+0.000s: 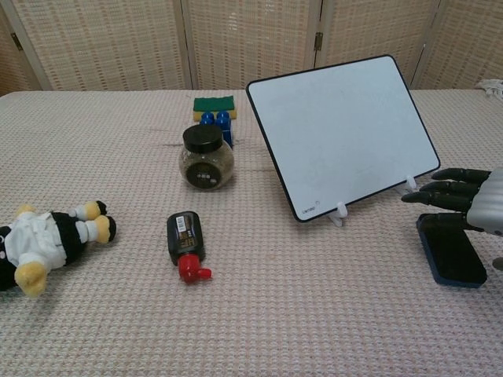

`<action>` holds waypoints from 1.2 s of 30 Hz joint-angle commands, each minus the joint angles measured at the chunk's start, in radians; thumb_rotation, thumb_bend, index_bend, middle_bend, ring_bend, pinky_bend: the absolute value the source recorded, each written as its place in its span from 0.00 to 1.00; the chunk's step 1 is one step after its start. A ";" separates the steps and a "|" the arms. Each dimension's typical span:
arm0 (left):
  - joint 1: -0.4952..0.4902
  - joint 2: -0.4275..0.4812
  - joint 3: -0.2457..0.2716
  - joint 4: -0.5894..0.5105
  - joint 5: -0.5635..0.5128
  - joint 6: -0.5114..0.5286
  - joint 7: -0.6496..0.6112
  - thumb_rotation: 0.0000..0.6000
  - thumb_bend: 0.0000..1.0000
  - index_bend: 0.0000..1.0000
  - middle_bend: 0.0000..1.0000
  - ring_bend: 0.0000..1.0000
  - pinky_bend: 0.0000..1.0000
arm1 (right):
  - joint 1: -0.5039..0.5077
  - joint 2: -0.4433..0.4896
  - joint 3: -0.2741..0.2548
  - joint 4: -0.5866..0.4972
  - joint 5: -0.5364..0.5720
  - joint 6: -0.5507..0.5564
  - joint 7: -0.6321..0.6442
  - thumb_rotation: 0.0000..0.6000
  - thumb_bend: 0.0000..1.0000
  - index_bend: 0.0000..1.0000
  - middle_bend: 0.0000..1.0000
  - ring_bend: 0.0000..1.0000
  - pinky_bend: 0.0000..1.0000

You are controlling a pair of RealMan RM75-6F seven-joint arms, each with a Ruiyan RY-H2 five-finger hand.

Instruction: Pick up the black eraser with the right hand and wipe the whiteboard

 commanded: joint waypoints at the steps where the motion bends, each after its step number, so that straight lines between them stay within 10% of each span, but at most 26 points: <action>1: -0.001 0.000 0.001 0.001 -0.001 0.000 -0.002 1.00 0.12 0.00 0.00 0.00 0.00 | 0.002 -0.007 -0.007 0.008 0.002 0.002 0.007 1.00 0.32 0.22 0.00 0.00 0.00; 17: -0.007 0.001 0.007 0.006 -0.012 -0.006 -0.007 1.00 0.12 0.00 0.00 0.00 0.00 | 0.017 -0.037 -0.025 0.036 0.025 0.000 0.017 1.00 0.32 0.22 0.00 0.00 0.00; 27: -0.007 0.004 0.011 0.005 -0.012 -0.001 -0.013 1.00 0.12 0.00 0.00 0.00 0.00 | 0.006 -0.089 -0.027 0.111 -0.009 0.098 0.047 1.00 0.32 0.57 0.00 0.01 0.00; 36: -0.006 0.007 0.015 0.002 -0.006 0.006 -0.017 1.00 0.12 0.00 0.00 0.00 0.00 | -0.022 -0.095 -0.005 0.123 -0.002 0.205 0.068 1.00 0.32 0.60 0.02 0.03 0.00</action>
